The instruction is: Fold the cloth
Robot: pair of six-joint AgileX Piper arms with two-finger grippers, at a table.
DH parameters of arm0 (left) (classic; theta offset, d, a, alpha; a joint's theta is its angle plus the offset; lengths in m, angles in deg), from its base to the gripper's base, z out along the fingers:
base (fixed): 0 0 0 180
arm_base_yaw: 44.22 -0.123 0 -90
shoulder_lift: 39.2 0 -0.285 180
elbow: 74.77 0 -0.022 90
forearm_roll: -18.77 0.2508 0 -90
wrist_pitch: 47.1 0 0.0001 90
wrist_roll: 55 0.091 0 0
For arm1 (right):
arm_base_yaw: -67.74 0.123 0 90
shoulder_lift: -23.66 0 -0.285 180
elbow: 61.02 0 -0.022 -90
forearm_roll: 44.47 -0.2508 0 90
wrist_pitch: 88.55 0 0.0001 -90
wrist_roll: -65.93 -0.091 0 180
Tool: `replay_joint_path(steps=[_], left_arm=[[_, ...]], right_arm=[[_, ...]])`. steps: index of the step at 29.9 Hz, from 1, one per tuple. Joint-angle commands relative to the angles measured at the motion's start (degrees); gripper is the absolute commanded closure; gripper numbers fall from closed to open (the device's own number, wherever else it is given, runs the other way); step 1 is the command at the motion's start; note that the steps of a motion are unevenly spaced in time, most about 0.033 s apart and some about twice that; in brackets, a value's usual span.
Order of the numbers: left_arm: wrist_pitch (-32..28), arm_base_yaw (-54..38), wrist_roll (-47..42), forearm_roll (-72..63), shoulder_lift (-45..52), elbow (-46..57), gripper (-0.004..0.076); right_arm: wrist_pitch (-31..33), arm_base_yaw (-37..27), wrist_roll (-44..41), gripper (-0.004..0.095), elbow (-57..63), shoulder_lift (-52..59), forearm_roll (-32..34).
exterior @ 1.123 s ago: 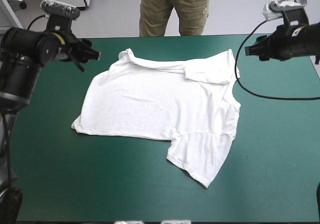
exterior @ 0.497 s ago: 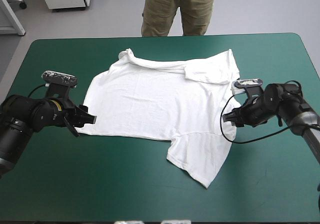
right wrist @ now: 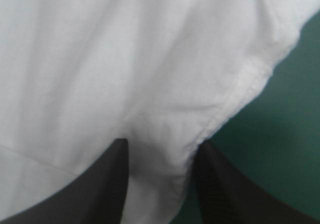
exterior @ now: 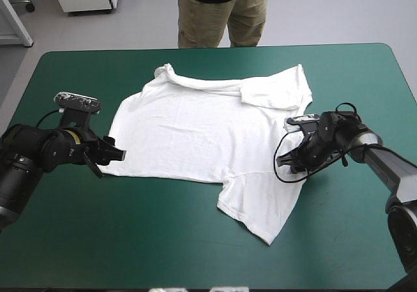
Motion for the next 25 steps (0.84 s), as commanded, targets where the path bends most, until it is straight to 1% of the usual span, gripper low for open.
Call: replay_joint_path(steps=[1,2,5,8,10,14,18,20,23,25], left_arm=[[-2.5,0.0,-0.7,0.7,1.3,-1.4,0.0251],[-2.4,0.0,-0.7,1.2,1.3,-1.4,0.0251],[-1.8,0.0,-0.5,1.9,1.3,-1.4,0.0251],[-1.3,0.0,0.7,1.6,1.3,-2.1,0.0251],[-0.7,0.0,2.0,0.3,1.3,-3.3,0.0251],[1.4,0.0,4.7,-0.1,1.3,-6.2,0.0251],[2.9,0.0,5.2,-0.9,1.3,-8.5,0.0251],[3.9,0.0,5.4,-1.0,1.3,-9.3,0.0251],[5.0,0.0,5.4,-1.3,1.3,-9.6,0.0251],[5.5,0.0,5.4,-1.2,1.3,-9.6,0.0251]], right_arm=[[-0.1,3.4,0.2,0.0821,-0.4,0.3,-1.8],[-0.2,3.8,0.2,0.0912,-0.4,0.4,-0.7],[-0.2,3.4,-1.4,0.0907,-0.4,1.4,2.8],[0.3,1.7,-6.3,0.0908,-0.4,3.3,10.7],[1.5,-0.6,-8.0,0.0908,-0.6,4.1,14.3],[6.1,-7.5,-8.3,0.0908,-1.6,4.6,18.6],[7.1,-16.7,-9.4,0.0908,-1.6,4.6,23.3],[7.0,-21.0,-10.5,0.0908,-1.8,4.6,27.3],[5.5,-27.7,-13.6,0.0908,-3.7,4.4,35.6],[4.1,-32.5,-15.6,0.0908,-6.5,4.0,37.8]])
